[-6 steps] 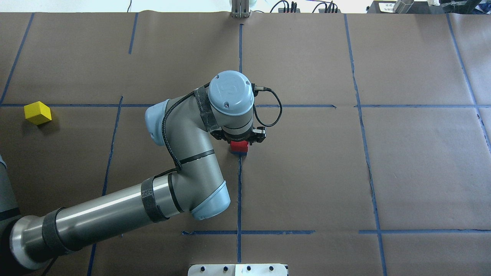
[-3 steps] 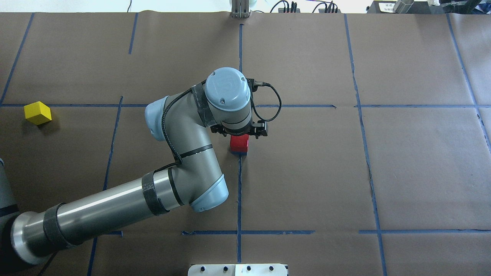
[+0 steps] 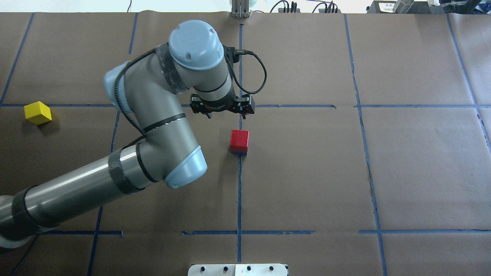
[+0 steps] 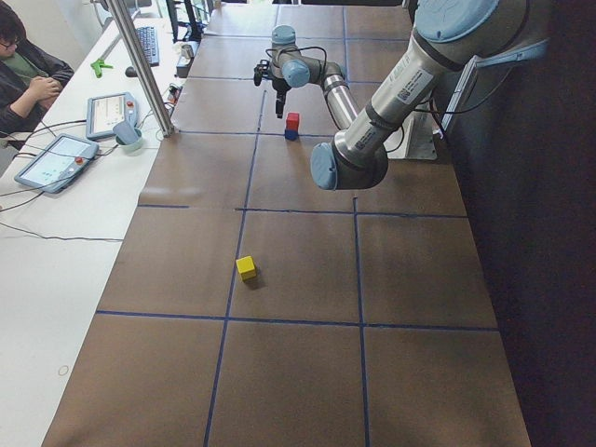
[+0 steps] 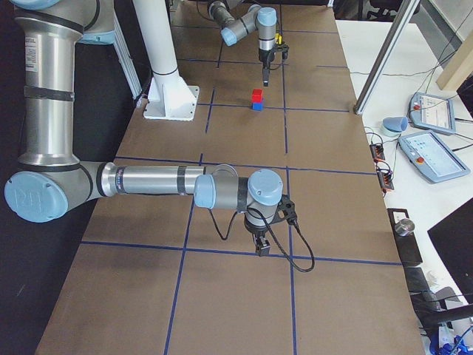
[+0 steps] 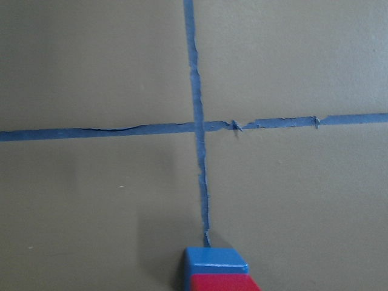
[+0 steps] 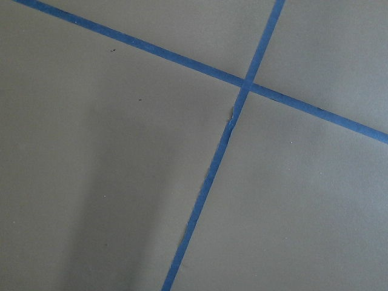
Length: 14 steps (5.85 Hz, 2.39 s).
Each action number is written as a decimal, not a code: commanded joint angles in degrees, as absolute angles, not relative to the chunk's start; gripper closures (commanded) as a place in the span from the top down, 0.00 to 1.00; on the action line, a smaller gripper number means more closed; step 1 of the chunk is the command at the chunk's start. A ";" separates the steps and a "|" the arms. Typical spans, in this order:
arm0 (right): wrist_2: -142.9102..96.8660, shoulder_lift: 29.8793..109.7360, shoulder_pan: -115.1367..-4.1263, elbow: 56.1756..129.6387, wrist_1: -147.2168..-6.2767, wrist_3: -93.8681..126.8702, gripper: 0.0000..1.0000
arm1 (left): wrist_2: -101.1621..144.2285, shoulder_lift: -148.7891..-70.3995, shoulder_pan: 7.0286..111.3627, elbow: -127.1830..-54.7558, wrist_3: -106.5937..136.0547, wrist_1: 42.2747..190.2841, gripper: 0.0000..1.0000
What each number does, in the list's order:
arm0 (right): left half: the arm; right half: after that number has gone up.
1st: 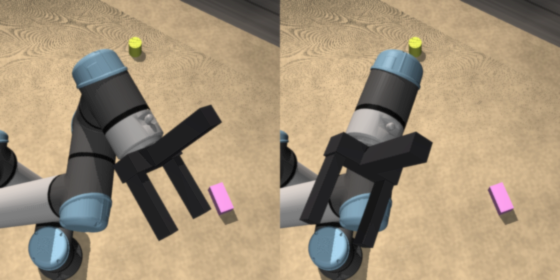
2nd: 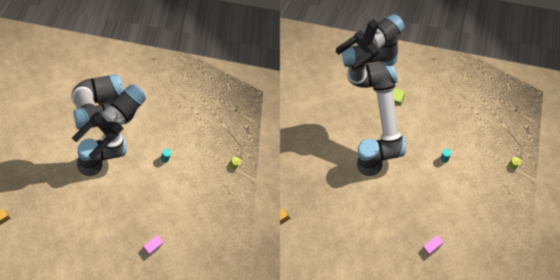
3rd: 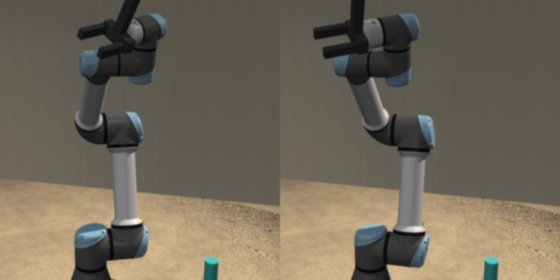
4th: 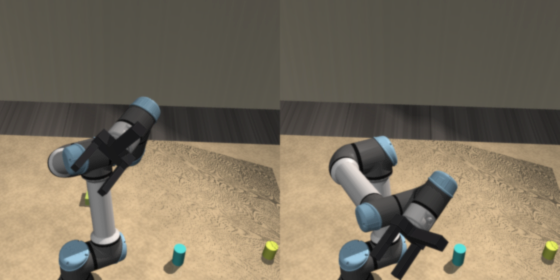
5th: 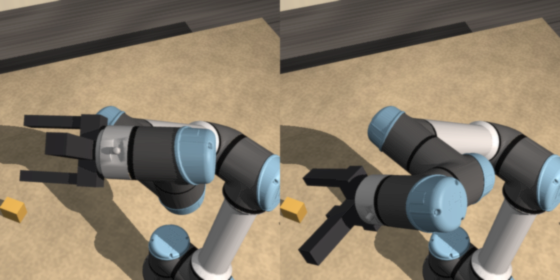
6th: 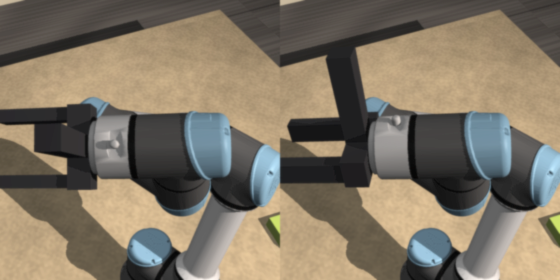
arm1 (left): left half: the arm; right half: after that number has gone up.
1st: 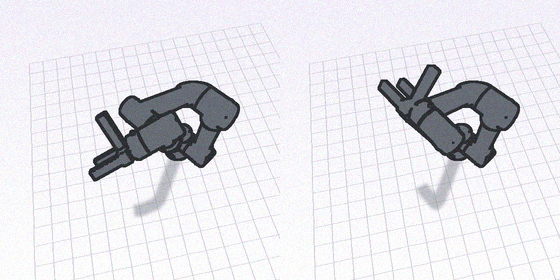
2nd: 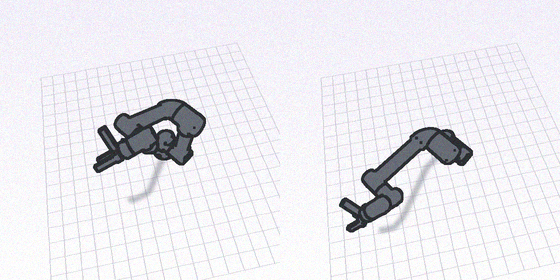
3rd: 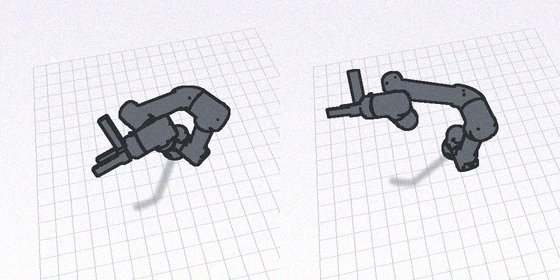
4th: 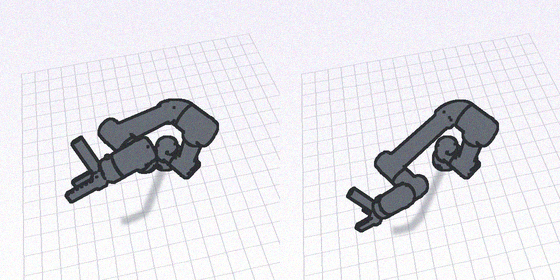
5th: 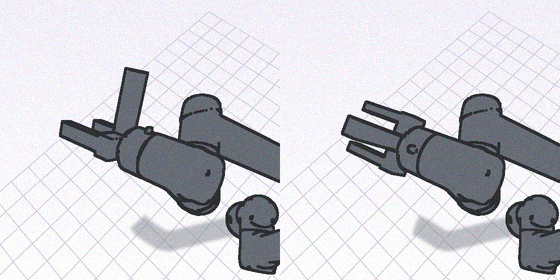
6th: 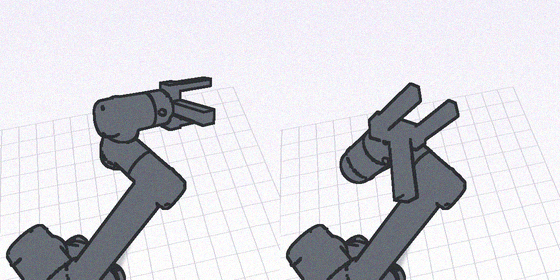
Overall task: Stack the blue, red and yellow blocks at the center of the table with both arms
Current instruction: 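Lift the left gripper and move it toward the yellow block, then lower the left gripper onto the yellow block and grasp it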
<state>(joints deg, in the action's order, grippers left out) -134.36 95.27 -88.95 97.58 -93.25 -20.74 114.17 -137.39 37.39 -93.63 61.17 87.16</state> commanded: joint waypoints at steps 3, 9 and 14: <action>-134.38 95.27 -88.95 97.56 -93.25 -20.74 1.00 | 126.62 -106.43 59.79 -105.47 16.85 89.35 1.00; -134.38 95.27 -88.95 97.73 -93.25 -20.74 1.00 | 126.66 -91.05 66.28 -91.57 56.56 118.02 0.98; -134.30 95.27 -88.95 97.73 -93.16 -20.83 1.00 | 125.86 -97.19 62.67 -82.37 56.51 120.50 0.99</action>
<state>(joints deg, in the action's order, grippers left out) -134.30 95.27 -88.95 97.73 -93.16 -20.81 125.96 -96.08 63.03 -83.86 56.47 120.47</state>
